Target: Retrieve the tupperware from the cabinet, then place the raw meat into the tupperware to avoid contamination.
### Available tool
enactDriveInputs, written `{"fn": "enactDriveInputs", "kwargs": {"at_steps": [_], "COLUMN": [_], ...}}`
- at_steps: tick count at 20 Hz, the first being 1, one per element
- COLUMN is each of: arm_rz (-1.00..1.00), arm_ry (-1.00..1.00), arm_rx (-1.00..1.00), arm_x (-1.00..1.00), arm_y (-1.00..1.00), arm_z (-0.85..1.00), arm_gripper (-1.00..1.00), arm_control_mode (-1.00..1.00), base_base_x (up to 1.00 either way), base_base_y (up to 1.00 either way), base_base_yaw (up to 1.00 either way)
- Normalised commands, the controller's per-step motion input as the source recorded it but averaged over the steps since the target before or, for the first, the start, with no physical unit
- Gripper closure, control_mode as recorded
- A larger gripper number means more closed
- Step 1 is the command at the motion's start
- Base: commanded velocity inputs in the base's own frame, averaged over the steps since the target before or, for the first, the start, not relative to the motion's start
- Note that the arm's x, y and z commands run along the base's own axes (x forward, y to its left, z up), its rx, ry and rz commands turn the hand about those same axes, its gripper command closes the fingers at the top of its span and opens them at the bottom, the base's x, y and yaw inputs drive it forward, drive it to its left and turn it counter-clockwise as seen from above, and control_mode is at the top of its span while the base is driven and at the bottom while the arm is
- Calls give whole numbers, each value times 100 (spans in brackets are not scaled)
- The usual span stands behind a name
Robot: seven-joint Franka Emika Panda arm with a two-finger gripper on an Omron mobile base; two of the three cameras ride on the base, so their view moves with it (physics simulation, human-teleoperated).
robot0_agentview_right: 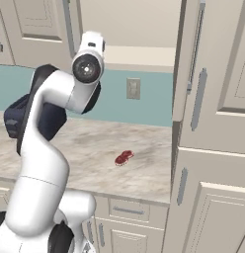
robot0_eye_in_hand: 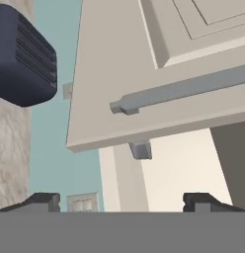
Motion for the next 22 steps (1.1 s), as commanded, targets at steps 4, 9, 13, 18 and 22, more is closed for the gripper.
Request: {"fn": "enactDriveInputs", "kwargs": {"at_steps": [4,9,13,18,22], "arm_rz": [0,0,0,0,0], "arm_ry": [0,0,0,0,-1], "arm_rx": [3,2,2,1,0], "arm_x": [27,22,20,18,23], "arm_y": [0,0,0,0,0], "arm_z": [5,16,18,14,-1], "arm_gripper": [-100,-100,-100,-100,-100], "arm_control_mode": [-100,-100,-100,-100,-100], "base_base_x": [0,0,0,0,0], "base_base_y": [0,0,0,0,0], "base_base_yaw": [0,0,0,0,0]}}
